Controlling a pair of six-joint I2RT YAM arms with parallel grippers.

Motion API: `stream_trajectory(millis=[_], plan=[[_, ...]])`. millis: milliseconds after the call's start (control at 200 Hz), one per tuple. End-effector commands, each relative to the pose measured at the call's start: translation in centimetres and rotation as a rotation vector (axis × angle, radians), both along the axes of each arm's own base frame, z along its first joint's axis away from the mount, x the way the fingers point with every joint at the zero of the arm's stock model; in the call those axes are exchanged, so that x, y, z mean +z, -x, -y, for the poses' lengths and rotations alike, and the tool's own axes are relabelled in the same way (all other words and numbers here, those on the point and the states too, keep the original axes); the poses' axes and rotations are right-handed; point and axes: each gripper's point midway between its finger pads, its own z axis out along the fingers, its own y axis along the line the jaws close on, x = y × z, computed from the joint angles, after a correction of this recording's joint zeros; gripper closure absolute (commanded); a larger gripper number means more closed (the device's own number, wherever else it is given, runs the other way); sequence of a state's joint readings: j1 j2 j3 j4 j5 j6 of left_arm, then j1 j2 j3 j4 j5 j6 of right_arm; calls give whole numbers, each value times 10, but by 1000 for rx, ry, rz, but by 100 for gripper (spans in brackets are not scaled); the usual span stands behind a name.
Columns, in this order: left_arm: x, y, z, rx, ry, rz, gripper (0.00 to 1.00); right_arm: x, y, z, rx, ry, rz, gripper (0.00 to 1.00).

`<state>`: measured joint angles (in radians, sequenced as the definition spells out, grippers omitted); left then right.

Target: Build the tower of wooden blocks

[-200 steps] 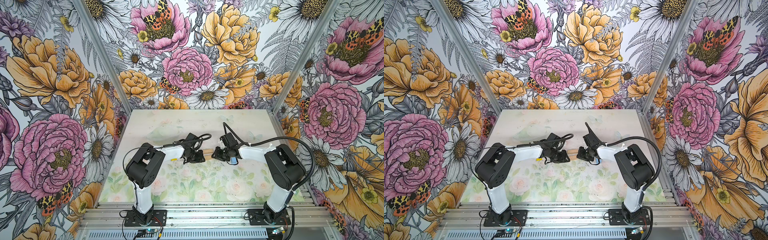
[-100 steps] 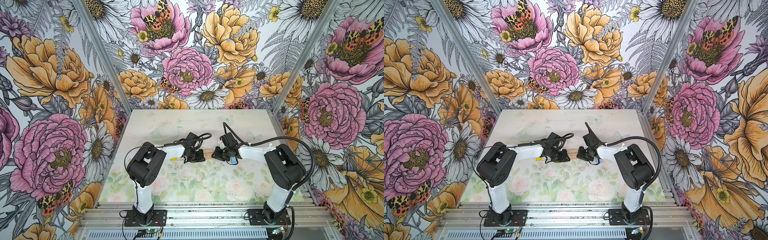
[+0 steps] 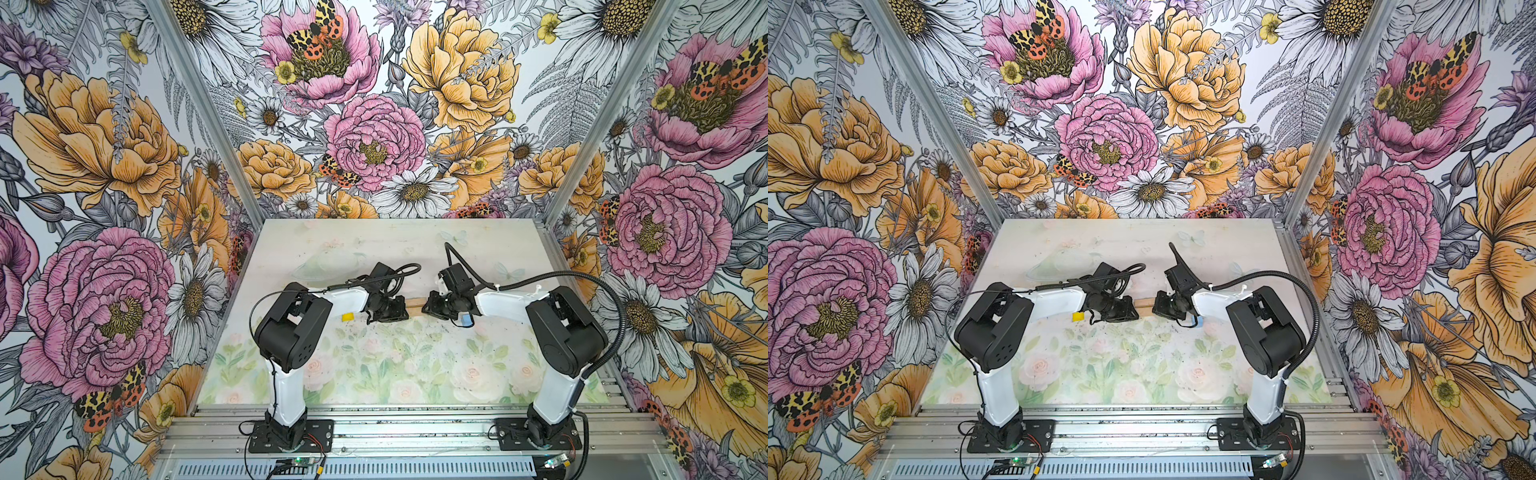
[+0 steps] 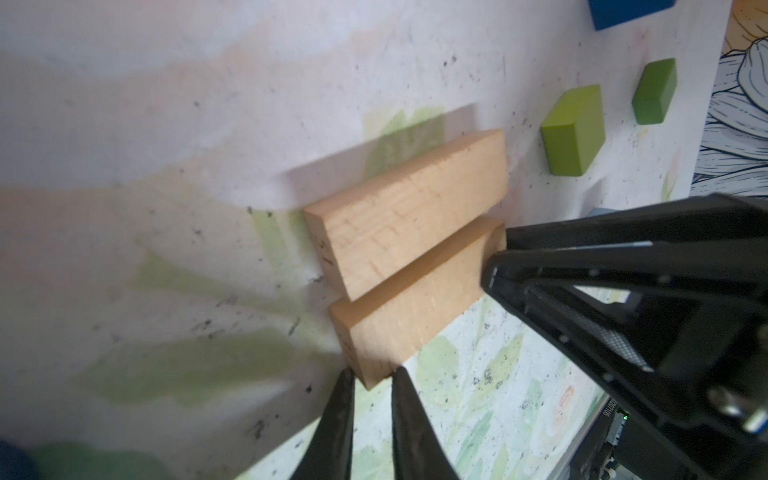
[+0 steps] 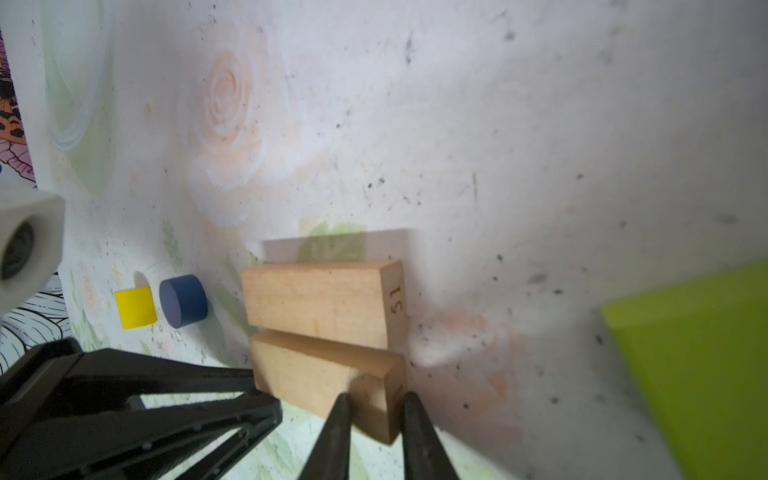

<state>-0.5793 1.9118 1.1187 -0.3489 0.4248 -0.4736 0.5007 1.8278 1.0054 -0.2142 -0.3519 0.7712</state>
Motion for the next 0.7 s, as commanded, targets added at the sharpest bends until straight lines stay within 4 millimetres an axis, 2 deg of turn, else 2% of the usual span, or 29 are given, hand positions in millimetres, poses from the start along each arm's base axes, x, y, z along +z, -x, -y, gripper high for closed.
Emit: stream_trajectory(millis=[0, 696], plan=[[-9, -7, 0, 14, -5, -7, 81, -10, 3, -5, 3, 10, -26, 77], [-10, -12, 2, 17, -1, -9, 81, -14, -4, -4, -4, 10, -33, 77]])
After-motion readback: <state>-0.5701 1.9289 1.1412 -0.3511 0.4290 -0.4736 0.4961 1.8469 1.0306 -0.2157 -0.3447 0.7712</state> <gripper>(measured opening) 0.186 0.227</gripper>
